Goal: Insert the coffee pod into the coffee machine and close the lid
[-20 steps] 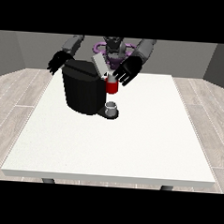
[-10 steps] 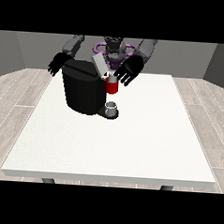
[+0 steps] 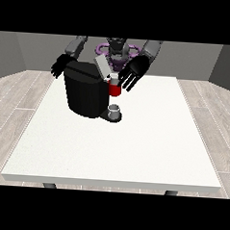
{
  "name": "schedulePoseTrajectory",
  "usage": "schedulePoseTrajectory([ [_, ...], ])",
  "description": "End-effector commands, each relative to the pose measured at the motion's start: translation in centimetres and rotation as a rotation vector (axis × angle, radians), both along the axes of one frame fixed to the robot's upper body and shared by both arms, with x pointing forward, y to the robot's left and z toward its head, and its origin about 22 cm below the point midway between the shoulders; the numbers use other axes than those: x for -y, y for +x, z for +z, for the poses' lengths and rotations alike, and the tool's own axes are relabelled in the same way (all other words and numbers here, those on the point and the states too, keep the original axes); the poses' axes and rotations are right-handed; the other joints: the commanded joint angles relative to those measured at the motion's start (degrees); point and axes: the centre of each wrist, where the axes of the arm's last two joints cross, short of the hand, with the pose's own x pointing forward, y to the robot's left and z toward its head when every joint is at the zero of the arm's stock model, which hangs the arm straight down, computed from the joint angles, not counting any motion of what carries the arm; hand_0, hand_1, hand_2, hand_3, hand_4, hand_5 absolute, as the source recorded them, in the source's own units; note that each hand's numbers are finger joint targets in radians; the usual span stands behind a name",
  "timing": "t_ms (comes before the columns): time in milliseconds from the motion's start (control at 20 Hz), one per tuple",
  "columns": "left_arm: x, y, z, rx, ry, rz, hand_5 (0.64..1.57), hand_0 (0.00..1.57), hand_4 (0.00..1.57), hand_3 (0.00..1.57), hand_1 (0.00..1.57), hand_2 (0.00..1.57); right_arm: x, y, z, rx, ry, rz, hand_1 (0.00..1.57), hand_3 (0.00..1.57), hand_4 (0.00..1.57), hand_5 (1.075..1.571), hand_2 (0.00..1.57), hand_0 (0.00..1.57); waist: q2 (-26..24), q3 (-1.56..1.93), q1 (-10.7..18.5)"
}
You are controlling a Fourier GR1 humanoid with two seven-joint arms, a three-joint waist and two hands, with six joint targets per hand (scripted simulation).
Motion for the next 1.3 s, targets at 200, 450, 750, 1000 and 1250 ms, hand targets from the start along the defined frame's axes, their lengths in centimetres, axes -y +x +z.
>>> schedulePoseTrajectory([
  [200, -0.2, 0.0, -0.5, -0.011, 0.058, 0.043, 1.571, 0.0, 0.0, 0.0, 0.0, 0.0, -0.2, -0.1, -0.1, 0.016, -0.002, 0.012, 0.0, 0.0, 0.34, 1.571, 0.0, 0.0, 0.7, -0.08, -1.5],
  [450, 0.3, 0.2, -0.4, -0.078, 0.035, 0.032, 1.571, 0.0, 0.0, 0.0, 0.0, 0.0, -0.3, -0.5, -0.5, -0.038, -0.013, 0.01, 0.0, 0.0, 0.42, 1.571, 0.0, 0.0, -4.1, -0.09, -0.6],
  [750, 0.3, -0.4, -3.0, -0.096, 0.04, -0.025, 1.571, 0.0, 0.0, 0.0, 0.0, 0.0, 1.0, -1.1, -2.2, -0.074, 0.012, -0.061, 0.0, 0.0, 0.38, 1.571, 0.0, 0.0, -7.5, -0.09, 3.6],
  [1000, 1.5, -0.8, -6.7, -0.145, -0.118, -0.047, 1.571, 0.0, 0.0, 0.0, 0.0, 0.0, 3.1, -1.2, -2.3, -0.086, 0.004, -0.089, 0.0, 0.0, 0.43, 1.571, 0.0, 0.0, -10.0, -0.1, 6.3],
  [1250, 0.4, -2.2, -13.3, -0.237, -0.552, -0.019, 1.571, 0.0, 0.25, 0.0, 0.0, 0.0, 3.7, -4.3, -5.1, -0.163, 0.048, -0.105, 0.0, 0.0, 0.45, 1.571, 0.0, 0.0, -18.6, -0.19, 8.7],
])
